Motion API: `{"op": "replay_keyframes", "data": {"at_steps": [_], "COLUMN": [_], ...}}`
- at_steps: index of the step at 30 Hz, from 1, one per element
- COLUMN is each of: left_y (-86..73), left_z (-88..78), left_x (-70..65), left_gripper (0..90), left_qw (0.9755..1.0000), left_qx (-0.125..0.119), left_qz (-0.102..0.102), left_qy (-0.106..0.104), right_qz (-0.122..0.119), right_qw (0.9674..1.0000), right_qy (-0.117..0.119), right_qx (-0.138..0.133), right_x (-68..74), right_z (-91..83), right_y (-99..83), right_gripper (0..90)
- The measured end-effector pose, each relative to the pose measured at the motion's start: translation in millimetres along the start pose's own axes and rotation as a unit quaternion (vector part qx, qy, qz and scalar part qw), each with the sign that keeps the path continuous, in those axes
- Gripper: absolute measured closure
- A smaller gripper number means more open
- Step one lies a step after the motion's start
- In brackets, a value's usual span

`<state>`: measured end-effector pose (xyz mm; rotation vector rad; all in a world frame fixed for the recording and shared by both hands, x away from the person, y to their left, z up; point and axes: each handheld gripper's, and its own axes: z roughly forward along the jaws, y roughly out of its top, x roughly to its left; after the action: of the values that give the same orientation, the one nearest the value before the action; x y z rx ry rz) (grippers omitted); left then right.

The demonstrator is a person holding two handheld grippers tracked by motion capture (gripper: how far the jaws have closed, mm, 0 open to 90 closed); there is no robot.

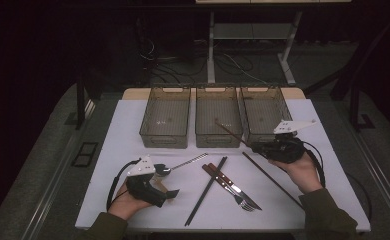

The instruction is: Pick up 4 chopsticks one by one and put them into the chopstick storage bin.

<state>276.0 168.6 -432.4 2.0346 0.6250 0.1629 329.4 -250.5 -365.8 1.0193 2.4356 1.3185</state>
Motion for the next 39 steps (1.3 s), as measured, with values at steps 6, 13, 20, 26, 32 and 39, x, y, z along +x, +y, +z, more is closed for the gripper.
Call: {"op": "replay_keyframes", "data": {"at_steps": [6,13,20,26,32,39], "left_y": [0.4,0.1,0.3,-0.1,0.0,0.1], "left_z": [0.3,0.2,0.2,0.9,0.7,1.4], "left_x": [-0.5,-0.3,-0.9,-1.6,-1.3,-2.3], "left_gripper": [0.0,0.0,0.0,0.0,0.0,0.0], "left_qw": [1.0000,1.0000,1.0000,1.0000,1.0000,0.9999], "left_qx": [-0.001,-0.003,-0.005,-0.004,-0.005,-0.008], "left_qz": [-0.002,-0.004,-0.004,-0.005,-0.004,-0.006], "left_qy": [0.001,0.001,0.000,0.000,-0.002,-0.003], "right_qz": [-0.005,0.000,0.000,-0.003,-0.004,-0.004], "right_qw": [1.0000,1.0000,1.0000,0.9999,0.9997,0.9995], "right_qy": [-0.002,-0.005,-0.008,-0.014,-0.017,-0.019], "right_qx": [0.001,-0.003,0.000,0.007,0.015,0.024], "right_x": [2.6,4.5,7.4,11.5,16.0,20.1], "right_z": [8.4,19.2,33.9,47.9,62.5,77.9], "right_y": [9.1,22.7,37.5,51.3,64.0,76.5], "right_gripper": [86.0,86.0,86.0,86.0,85.9,85.9]}}
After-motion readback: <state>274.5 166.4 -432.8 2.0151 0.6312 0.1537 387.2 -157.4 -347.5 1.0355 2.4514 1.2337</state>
